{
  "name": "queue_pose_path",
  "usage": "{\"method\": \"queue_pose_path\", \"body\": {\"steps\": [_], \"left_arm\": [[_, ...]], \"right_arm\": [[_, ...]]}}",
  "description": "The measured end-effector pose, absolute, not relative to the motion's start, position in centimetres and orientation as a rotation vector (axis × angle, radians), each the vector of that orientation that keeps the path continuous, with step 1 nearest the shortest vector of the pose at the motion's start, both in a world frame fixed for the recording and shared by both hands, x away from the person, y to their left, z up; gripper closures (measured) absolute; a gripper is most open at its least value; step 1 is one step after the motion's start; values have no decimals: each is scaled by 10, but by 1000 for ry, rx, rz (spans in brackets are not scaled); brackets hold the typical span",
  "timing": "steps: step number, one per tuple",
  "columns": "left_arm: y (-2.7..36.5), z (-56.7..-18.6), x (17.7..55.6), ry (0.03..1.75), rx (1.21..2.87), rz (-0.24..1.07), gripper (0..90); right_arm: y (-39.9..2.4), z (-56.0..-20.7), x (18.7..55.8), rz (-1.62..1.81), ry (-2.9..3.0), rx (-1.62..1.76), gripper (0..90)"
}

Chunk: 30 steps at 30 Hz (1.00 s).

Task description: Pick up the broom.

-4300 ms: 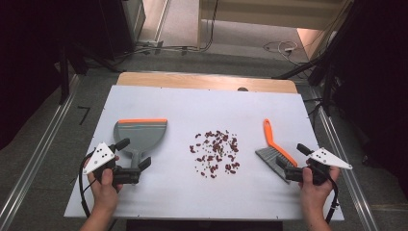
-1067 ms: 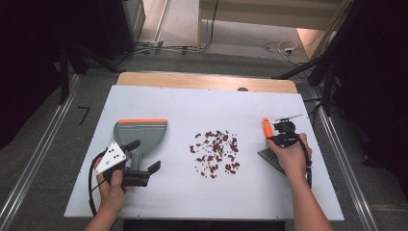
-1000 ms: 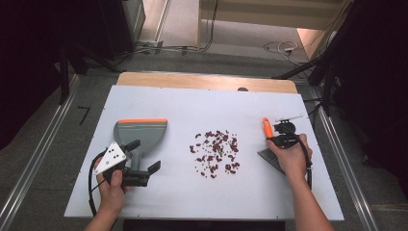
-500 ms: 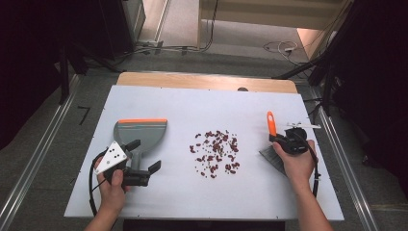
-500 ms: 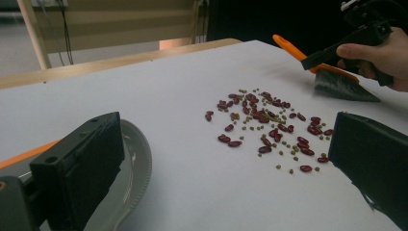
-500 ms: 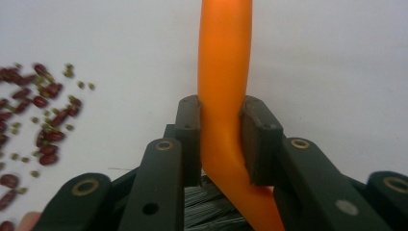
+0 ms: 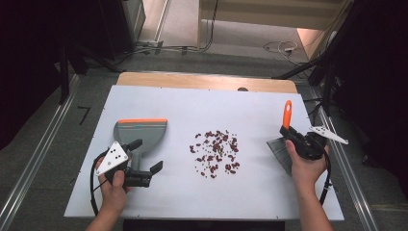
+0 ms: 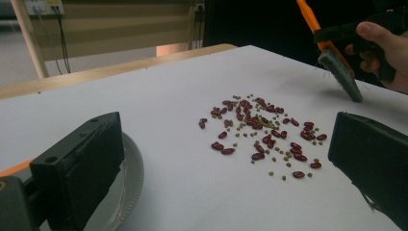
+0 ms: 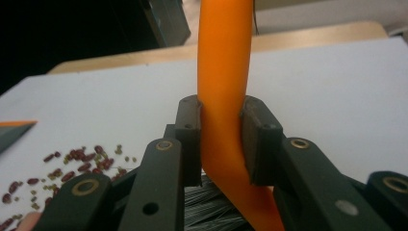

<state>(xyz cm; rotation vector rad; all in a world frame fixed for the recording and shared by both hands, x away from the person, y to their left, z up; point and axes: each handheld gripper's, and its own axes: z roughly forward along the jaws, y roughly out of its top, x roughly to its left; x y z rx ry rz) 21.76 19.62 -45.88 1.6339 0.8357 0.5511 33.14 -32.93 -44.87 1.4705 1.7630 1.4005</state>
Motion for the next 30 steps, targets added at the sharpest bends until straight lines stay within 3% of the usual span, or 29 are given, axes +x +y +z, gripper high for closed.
{"method": "queue_pose_path", "body": {"steps": [15,30], "left_arm": [[171,-450,218,777,1659,570,0],[139,-442,226,724,1691,520,0]], "right_arm": [[-299,-408,303,1546,1701,1254,700],[-249,-398,296,1656,1792,1137,699]]}}
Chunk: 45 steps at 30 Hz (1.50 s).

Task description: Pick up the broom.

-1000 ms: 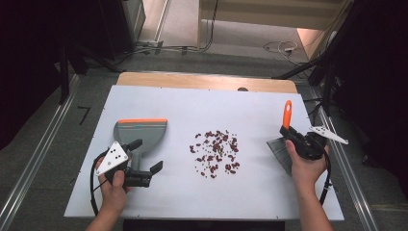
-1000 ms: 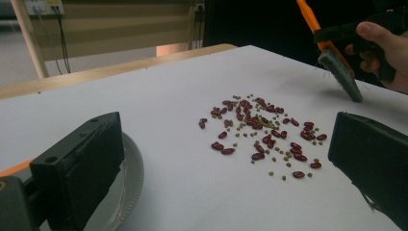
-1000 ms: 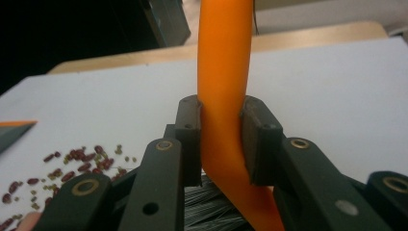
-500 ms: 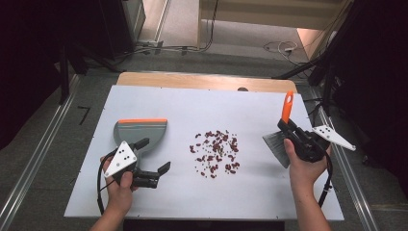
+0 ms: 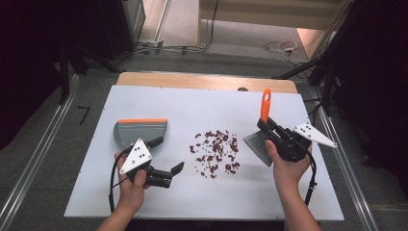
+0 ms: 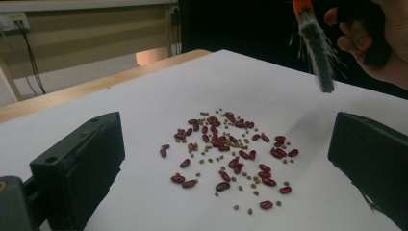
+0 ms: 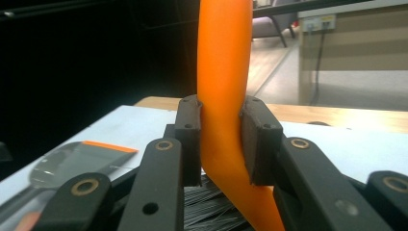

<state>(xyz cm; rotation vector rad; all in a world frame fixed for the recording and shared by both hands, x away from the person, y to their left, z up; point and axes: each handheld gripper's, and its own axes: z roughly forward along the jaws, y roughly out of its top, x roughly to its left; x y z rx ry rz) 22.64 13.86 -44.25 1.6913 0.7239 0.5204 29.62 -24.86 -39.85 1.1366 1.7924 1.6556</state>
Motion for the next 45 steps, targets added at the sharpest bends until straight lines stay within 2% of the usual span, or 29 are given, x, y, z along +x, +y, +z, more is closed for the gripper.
{"method": "queue_pose_path", "body": {"steps": [14,28,34,41,43,45], "left_arm": [[108,-433,256,691,1710,463,1],[79,-435,248,649,1732,387,1],[67,-436,246,688,1722,337,42],[58,-437,242,749,1713,319,197],[55,-438,241,753,1718,311,269],[53,-439,240,741,1717,292,402]], "right_arm": [[-205,-388,294,1713,1854,1030,699],[-174,-390,276,1780,1898,957,699],[-160,-392,271,1795,1929,931,699],[-144,-394,260,1799,1939,887,698],[-140,-395,257,1802,1942,875,698],[-138,-395,254,1800,1941,865,698]]}}
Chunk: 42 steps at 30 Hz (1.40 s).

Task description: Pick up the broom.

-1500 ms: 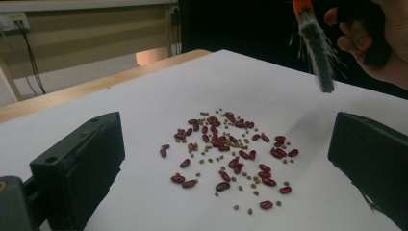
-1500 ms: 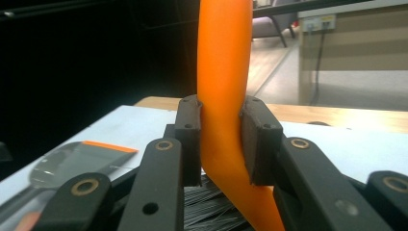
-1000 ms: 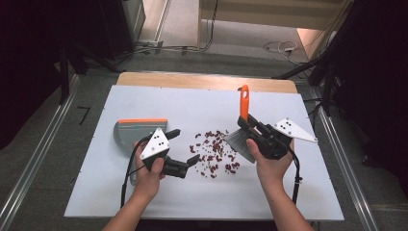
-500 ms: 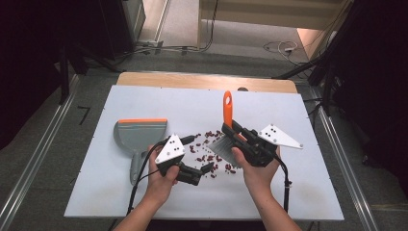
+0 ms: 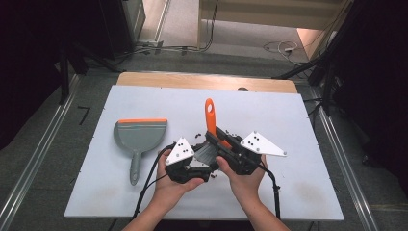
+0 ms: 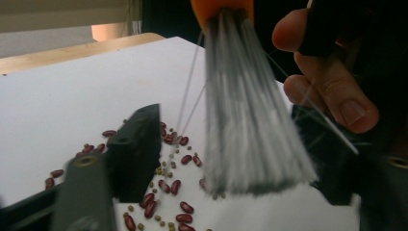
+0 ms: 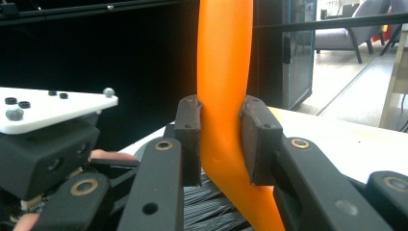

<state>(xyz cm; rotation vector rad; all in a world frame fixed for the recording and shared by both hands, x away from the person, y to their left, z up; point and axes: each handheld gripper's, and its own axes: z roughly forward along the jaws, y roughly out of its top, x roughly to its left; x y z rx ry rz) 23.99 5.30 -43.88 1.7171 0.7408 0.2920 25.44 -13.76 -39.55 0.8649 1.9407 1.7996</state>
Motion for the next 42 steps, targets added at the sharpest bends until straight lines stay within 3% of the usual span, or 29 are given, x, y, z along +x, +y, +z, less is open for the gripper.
{"method": "queue_pose_path", "body": {"steps": [6,10,15,16,20,31,42], "left_arm": [[53,-439,240,727,1732,257,746],[58,-439,243,733,1740,245,844],[64,-439,247,733,1748,243,860],[66,-438,247,734,1749,243,862],[71,-437,250,711,1756,225,864],[75,-443,255,668,1787,202,864],[80,-448,252,625,1816,168,863]], "right_arm": [[-138,-397,254,1800,1916,881,698],[-139,-398,256,1813,1929,870,697],[-143,-396,260,1848,1972,865,689],[-146,-393,263,1871,2006,844,607],[-158,-388,272,1960,2094,787,489],[-202,-393,298,2001,2255,648,382],[-206,-401,303,1907,2404,627,304]]}}
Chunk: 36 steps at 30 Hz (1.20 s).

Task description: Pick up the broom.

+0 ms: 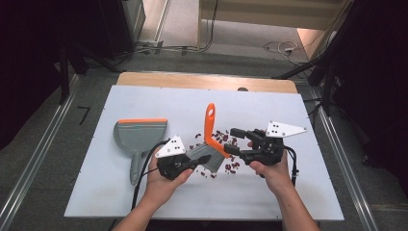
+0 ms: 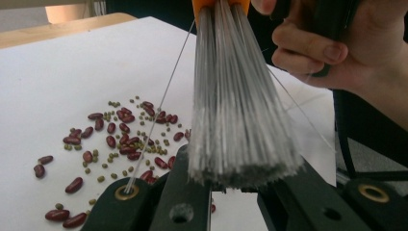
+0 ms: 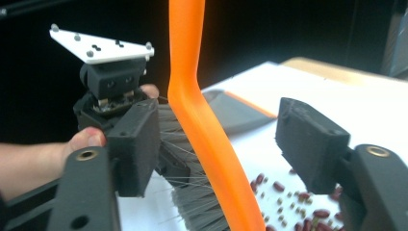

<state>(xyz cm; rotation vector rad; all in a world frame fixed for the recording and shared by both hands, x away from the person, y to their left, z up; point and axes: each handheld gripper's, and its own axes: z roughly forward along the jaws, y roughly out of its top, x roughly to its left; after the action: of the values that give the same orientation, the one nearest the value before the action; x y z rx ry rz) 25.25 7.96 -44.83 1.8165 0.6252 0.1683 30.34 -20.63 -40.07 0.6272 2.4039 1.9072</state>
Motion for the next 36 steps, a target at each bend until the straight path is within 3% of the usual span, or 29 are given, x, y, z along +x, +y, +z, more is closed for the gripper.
{"method": "queue_pose_path", "body": {"steps": [6,13,17,36], "left_arm": [[75,-451,255,600,1836,135,863],[67,-452,252,544,1843,72,863],[64,-455,256,530,1830,33,863],[67,-454,257,447,1831,-112,863]], "right_arm": [[-191,-407,305,1807,2549,526,334],[-181,-412,306,1829,2645,490,516],[-184,-412,310,1833,2674,483,570],[-192,-416,308,1947,2743,470,635]]}}
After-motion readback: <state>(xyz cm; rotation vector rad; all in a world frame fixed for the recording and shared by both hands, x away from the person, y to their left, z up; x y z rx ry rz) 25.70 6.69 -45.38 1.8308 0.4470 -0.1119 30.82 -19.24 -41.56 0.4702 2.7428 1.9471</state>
